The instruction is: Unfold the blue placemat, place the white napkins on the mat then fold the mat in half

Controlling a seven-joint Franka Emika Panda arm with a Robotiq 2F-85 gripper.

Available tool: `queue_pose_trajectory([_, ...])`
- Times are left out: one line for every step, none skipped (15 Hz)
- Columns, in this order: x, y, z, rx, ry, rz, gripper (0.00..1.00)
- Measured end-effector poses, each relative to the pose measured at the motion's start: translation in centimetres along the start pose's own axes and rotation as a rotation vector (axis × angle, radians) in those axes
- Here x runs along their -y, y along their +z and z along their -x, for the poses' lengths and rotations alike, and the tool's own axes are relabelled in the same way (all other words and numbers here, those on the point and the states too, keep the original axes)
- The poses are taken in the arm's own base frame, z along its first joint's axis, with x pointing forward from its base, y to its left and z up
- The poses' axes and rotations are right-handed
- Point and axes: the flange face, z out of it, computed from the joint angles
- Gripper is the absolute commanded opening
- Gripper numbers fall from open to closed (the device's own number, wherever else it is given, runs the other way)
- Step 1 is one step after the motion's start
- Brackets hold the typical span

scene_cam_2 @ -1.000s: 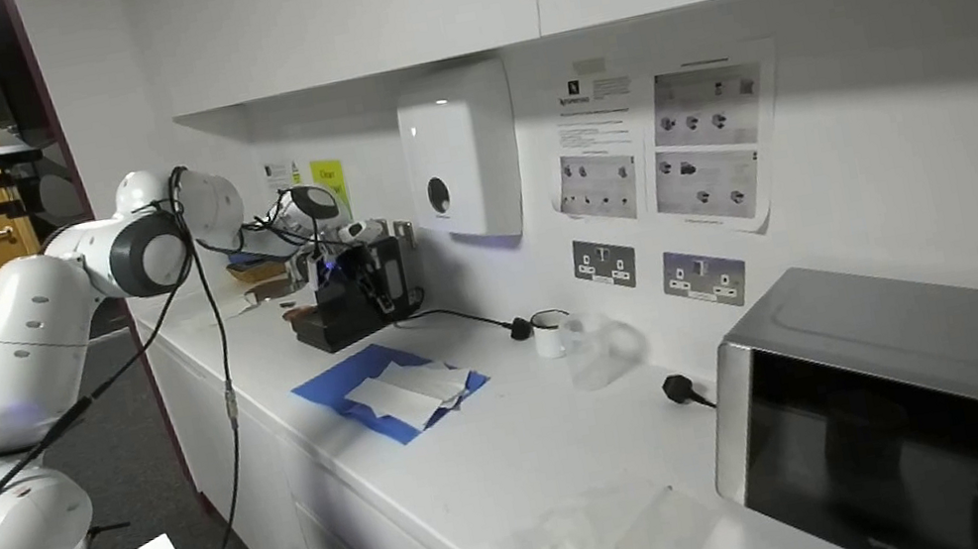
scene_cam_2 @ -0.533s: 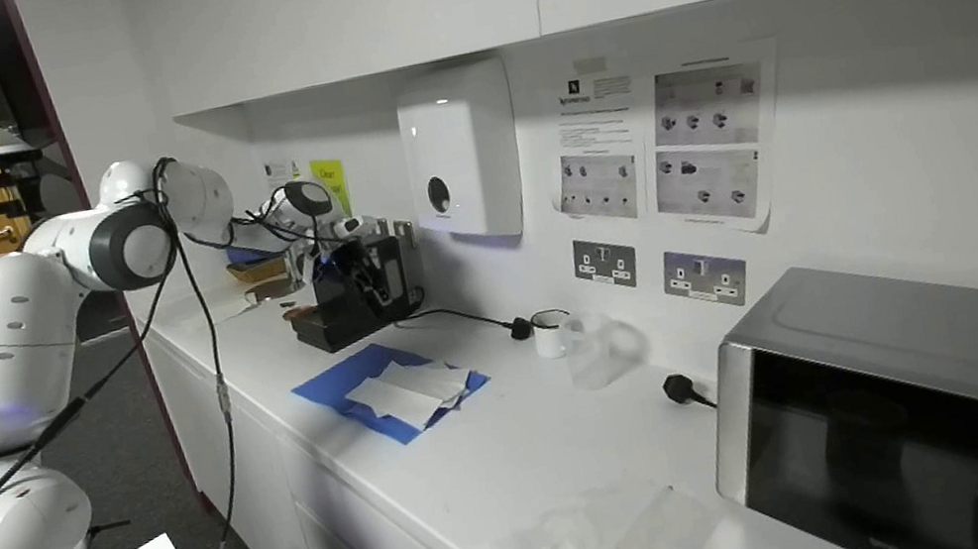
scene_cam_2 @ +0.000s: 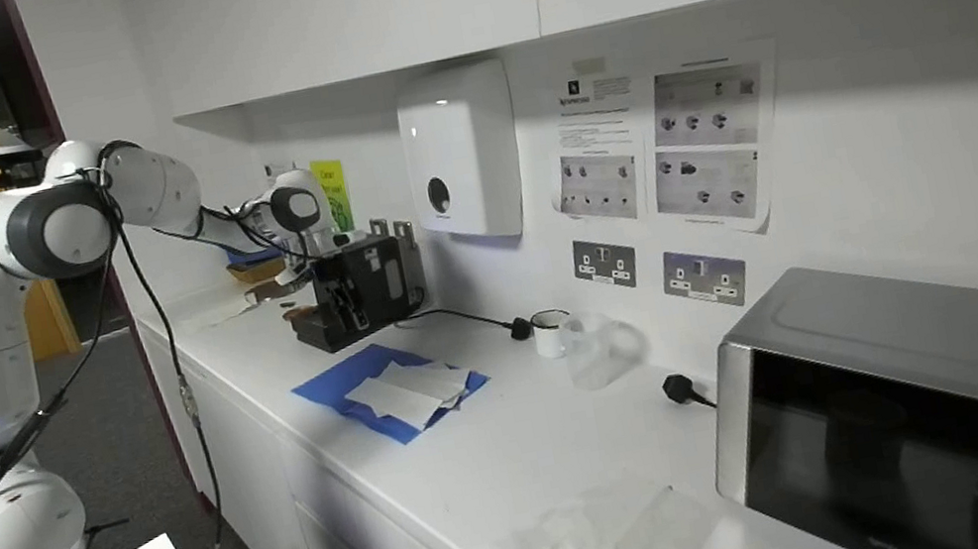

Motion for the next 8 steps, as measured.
queue_pose_trajectory([-0.3, 0.5, 0.8, 0.018, -0.021, -0.027, 1.0])
queue_pose_trajectory([-0.6, 1.0, 1.7, 0.04, -0.05, -0.056, 1.0])
queue_pose_trajectory([-0.8, 1.6, 2.5, 0.064, -0.082, -0.084, 1.0])
queue_pose_trajectory([-1.0, 2.0, 3.3, 0.089, -0.111, -0.108, 1.0])
queue_pose_trajectory([-1.2, 2.5, 4.0, 0.112, -0.14, -0.127, 1.0])
queue_pose_trajectory([-1.3, 2.9, 4.7, 0.131, -0.163, -0.142, 1.0])
queue_pose_trajectory([-1.5, 3.3, 5.2, 0.145, -0.179, -0.152, 1.0])
queue_pose_trajectory([-1.7, 3.5, 5.6, 0.152, -0.183, -0.153, 1.0])
